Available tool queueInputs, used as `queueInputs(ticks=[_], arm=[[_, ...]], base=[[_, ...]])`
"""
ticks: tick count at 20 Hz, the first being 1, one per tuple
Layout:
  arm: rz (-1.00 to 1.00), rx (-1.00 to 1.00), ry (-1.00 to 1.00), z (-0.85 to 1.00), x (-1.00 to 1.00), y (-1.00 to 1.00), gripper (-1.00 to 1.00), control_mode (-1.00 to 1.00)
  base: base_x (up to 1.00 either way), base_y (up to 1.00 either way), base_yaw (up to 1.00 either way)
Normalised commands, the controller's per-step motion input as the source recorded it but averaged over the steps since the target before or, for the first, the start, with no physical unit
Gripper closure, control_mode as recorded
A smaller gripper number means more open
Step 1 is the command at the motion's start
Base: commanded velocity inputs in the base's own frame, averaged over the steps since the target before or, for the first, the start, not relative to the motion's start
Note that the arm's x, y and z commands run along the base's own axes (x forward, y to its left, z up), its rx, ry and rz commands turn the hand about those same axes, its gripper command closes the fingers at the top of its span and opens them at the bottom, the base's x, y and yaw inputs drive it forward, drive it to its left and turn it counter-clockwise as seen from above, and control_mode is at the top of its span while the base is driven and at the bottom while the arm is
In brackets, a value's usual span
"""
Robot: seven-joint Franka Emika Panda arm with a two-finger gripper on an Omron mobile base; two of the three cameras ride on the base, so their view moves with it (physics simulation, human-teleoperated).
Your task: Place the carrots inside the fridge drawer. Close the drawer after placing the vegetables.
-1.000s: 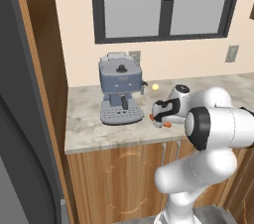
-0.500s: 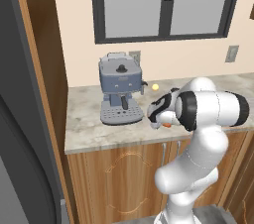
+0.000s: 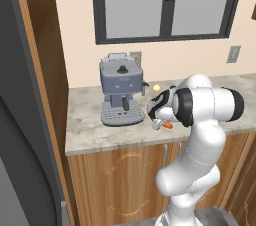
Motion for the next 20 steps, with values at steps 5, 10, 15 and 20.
queueInputs(ticks=[5, 10, 15, 20], arm=[[0.04, -0.03, 0.04, -0.35, 0.0, 0.16, 1.0, -1.0], [-0.02, 0.0, 0.0, 0.09, -0.29, 0.03, 1.0, -1.0], [-0.04, 0.0, -0.09, 0.61, -0.85, 0.0, 1.0, -1.0], [-0.05, 0.0, -0.11, 0.85, -1.0, 0.0, 1.0, -1.0]], base=[[0.0, 0.0, 0.0], [0.0, 0.0, 0.0], [0.0, 0.0, 0.0], [0.0, 0.0, 0.0]])
